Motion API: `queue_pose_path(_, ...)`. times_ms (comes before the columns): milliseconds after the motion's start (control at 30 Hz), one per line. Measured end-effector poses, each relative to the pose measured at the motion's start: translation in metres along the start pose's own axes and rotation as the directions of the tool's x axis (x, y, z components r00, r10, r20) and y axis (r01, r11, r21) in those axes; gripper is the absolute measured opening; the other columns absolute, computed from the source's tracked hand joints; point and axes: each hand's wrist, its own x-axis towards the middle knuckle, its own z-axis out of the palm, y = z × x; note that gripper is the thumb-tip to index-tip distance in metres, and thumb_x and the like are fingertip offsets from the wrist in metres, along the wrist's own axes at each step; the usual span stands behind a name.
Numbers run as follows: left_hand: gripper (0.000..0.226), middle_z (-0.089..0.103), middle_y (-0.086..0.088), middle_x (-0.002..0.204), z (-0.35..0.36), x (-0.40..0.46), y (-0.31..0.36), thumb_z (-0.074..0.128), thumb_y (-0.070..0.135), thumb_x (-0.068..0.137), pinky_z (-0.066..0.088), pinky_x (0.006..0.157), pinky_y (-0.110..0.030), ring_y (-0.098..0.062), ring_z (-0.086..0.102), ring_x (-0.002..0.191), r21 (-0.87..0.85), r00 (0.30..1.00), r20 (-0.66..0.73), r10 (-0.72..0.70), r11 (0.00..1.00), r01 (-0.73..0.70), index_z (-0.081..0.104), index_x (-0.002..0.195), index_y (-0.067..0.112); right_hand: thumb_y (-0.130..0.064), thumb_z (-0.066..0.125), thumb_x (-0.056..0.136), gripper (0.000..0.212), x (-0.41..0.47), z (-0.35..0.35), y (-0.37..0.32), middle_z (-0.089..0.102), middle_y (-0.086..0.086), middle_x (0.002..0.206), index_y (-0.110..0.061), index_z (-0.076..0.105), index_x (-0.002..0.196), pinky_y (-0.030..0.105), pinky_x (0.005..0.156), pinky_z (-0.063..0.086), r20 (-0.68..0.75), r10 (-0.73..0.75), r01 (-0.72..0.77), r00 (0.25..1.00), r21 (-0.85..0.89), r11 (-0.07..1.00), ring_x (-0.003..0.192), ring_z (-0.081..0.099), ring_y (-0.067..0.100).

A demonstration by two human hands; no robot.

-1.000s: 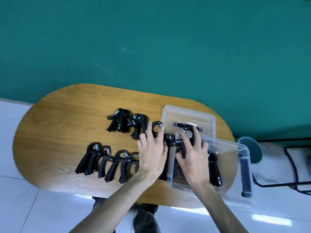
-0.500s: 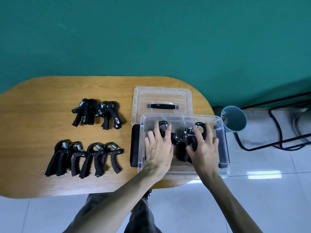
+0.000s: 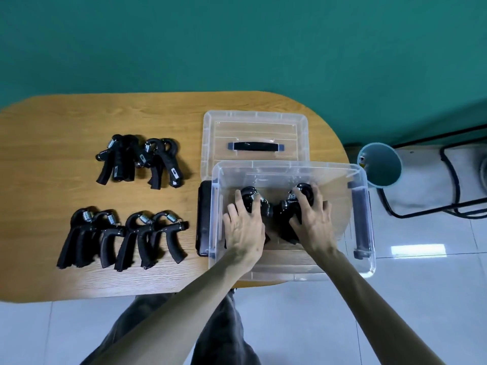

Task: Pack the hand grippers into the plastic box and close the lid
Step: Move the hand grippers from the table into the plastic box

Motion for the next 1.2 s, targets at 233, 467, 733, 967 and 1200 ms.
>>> queue_pose_path(233, 0.073, 0.03, -0.03, 0.155, 0.015, 0.012, -0.001, 0.067, 0.016, 0.087, 0.043, 0.083, -0.044, -0.035, 0.05, 0.105, -0.016, 1.0, 0.007, -0.014, 1.0, 0.014, 0.035, 0.151, 0.022, -0.013, 0.055, 0.089, 0.071, 0.002, 0.012, 0.009, 0.01, 0.027, 0.161, -0.018, 0.029, 0.155, 0.057, 0.09, 0.04, 0.036, -0.053, 0.054, 0.998, -0.023, 0.998, 0.104, 0.04, 0.044)
queue_pose_path(467, 0.071, 0.026, -0.033, 0.156, 0.025, 0.022, 0.002, 0.068, 0.019, 0.087, 0.041, 0.076, -0.043, -0.034, 0.05, 0.098, 0.018, 1.0, 0.019, -0.02, 1.0, 0.02, 0.037, 0.15, 0.025, 0.001, 0.054, 0.089, 0.081, 0.006, 0.023, 0.01, 0.001, 0.024, 0.162, -0.022, 0.016, 0.157, 0.06, 0.1, 0.036, 0.077, -0.023, 0.028, 0.997, -0.065, 0.997, 0.125, 0.034, 0.055)
queue_pose_path(733, 0.057, 0.021, -0.02, 0.163, -0.019, -0.001, -0.01, 0.037, 0.041, 0.102, 0.039, 0.103, -0.049, -0.04, 0.039, 0.132, 0.009, 0.987, -0.1, 0.123, 0.992, -0.122, 0.027, 0.156, 0.023, -0.034, 0.041, 0.102, 0.057, -0.012, -0.006, -0.031, 0.027, 0.025, 0.158, -0.017, 0.029, 0.155, 0.058, 0.115, 0.03, -0.07, -0.06, 0.05, 0.996, -0.132, 0.99, 0.144, 0.026, 0.046)
queue_pose_path(967, 0.055, 0.023, -0.017, 0.163, -0.092, -0.022, -0.047, 0.03, 0.04, 0.103, 0.039, 0.107, -0.049, -0.037, 0.032, 0.143, 0.028, 0.959, -0.206, 0.195, 0.981, -0.193, 0.026, 0.155, 0.023, -0.03, 0.04, 0.097, 0.065, -0.032, -0.042, -0.117, 0.027, 0.021, 0.16, -0.026, 0.019, 0.159, 0.056, 0.115, 0.033, -0.019, -0.137, 0.132, 0.99, -0.156, 0.979, 0.144, 0.031, 0.043)
queue_pose_path(1200, 0.059, 0.005, -0.013, 0.168, -0.137, -0.032, -0.164, 0.022, 0.047, 0.105, 0.046, 0.101, -0.048, -0.038, 0.042, 0.135, 0.008, 0.982, -0.164, 0.094, 0.996, -0.094, 0.006, 0.159, 0.029, -0.041, 0.041, 0.103, 0.068, -0.033, -0.045, -0.219, 0.015, 0.016, 0.166, -0.032, 0.005, 0.16, 0.054, 0.109, 0.042, 0.064, -0.254, 0.261, 0.965, -0.159, 0.952, 0.143, 0.035, 0.041)
